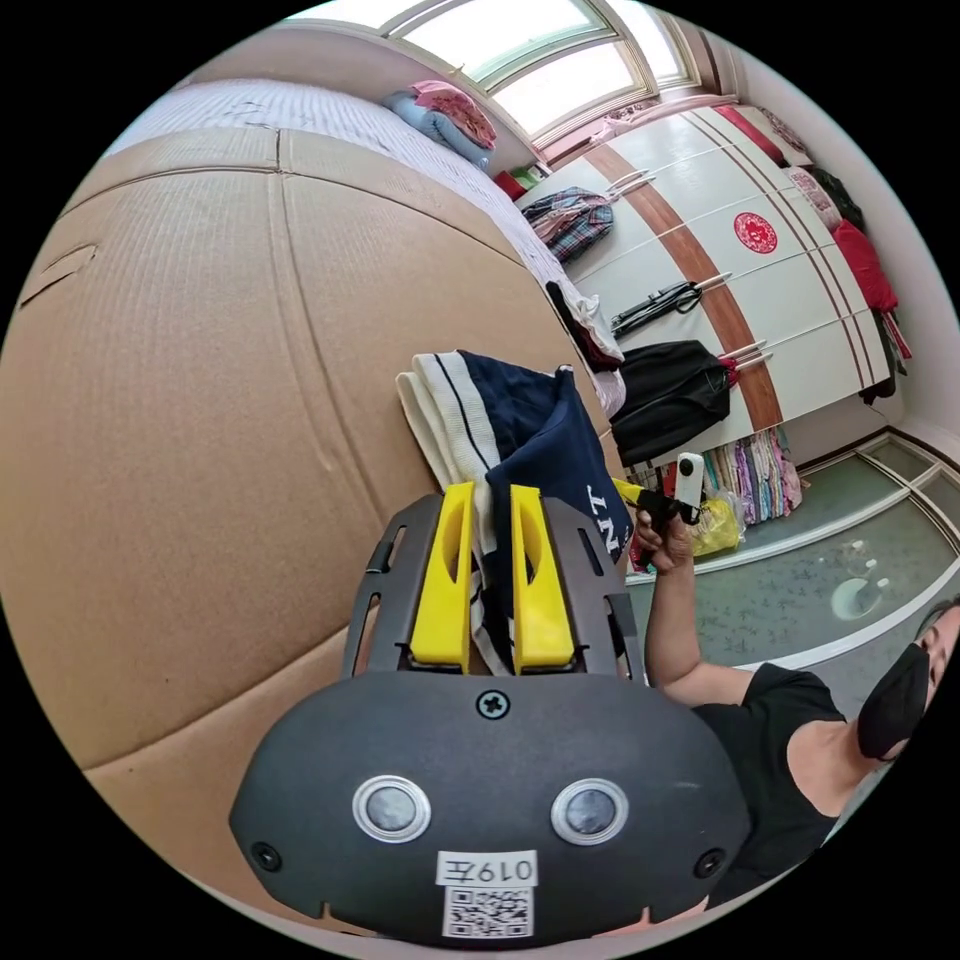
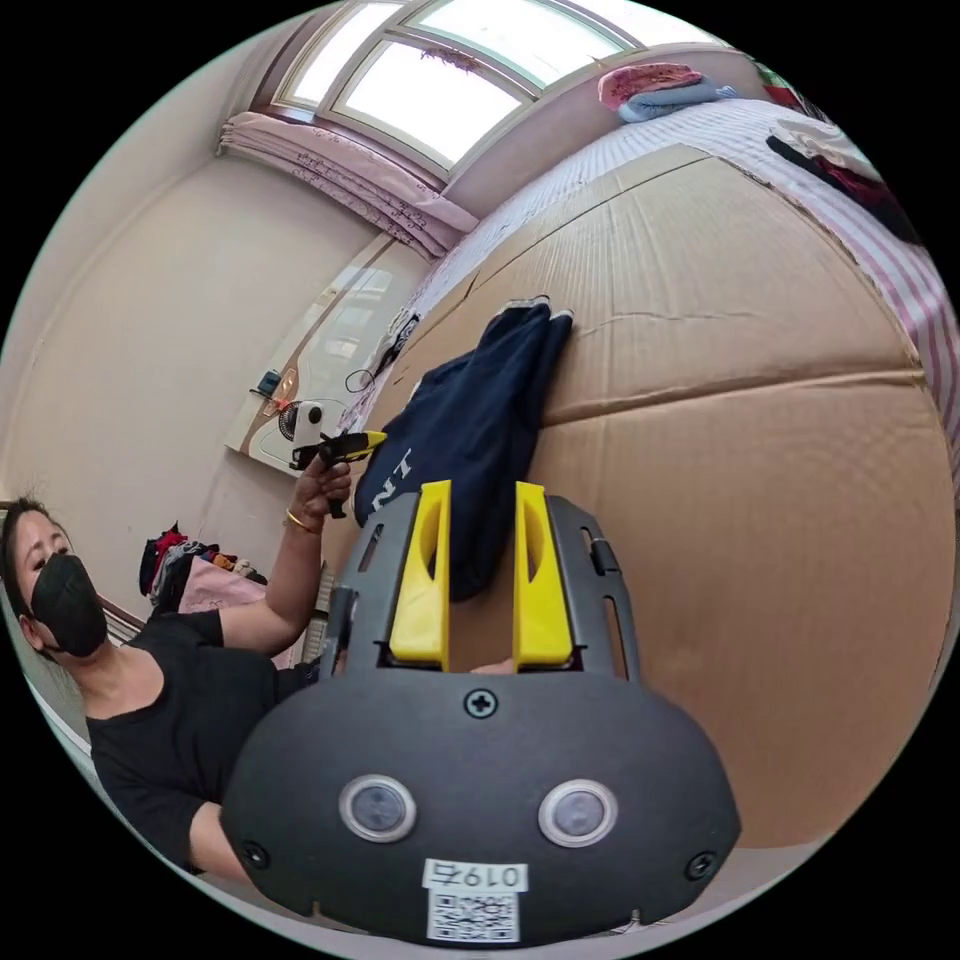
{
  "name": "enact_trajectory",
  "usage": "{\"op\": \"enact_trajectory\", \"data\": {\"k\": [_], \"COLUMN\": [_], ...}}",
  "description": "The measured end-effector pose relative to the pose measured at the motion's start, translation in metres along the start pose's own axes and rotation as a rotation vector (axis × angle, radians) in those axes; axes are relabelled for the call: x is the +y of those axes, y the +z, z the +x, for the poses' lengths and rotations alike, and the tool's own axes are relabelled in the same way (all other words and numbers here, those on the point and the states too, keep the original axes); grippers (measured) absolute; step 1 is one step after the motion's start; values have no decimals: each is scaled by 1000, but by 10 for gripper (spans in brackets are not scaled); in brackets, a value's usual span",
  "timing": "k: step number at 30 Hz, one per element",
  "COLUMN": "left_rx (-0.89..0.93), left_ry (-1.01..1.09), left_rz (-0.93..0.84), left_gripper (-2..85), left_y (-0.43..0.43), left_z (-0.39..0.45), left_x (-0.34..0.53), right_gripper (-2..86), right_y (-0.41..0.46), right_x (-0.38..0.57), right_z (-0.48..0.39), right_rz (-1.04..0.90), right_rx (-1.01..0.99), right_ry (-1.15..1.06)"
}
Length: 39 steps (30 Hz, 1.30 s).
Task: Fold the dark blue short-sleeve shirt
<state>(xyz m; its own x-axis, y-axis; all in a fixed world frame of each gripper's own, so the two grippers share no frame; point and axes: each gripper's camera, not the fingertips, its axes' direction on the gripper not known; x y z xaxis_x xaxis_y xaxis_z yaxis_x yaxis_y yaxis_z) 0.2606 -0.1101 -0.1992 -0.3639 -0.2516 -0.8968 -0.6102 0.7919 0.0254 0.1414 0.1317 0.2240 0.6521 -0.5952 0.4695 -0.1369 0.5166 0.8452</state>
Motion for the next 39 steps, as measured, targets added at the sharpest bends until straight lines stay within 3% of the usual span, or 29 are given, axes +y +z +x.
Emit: {"op": "enact_trajectory", "data": {"k": [4,12,20,26,32,39], "left_rx": [32,-25,209,138,-37,-75], "left_ry": [-10,-26,38,43,80,143], "left_rz": [32,19,158,197,108,74], "left_gripper": [27,26,72,87,88,68], "left_y": [0,8,-35,-34,0,24], "left_z": [-4,-5,-1,15,32,44], "left_x": [13,27,101,185,197,200], "right_gripper": [97,40,70,90,80,72], "right_y": [-14,-19,-30,-16,-11,-4], "right_x": [34,46,60,68,69,70], "right_z": [2,2,-19,-28,-27,-35], "right_rz": [75,40,23,-10,-1,-16], "right_rx": [-144,-183,-164,-141,-168,-143], "right_ry": [-14,-61,-179,-226,-218,-222]}}
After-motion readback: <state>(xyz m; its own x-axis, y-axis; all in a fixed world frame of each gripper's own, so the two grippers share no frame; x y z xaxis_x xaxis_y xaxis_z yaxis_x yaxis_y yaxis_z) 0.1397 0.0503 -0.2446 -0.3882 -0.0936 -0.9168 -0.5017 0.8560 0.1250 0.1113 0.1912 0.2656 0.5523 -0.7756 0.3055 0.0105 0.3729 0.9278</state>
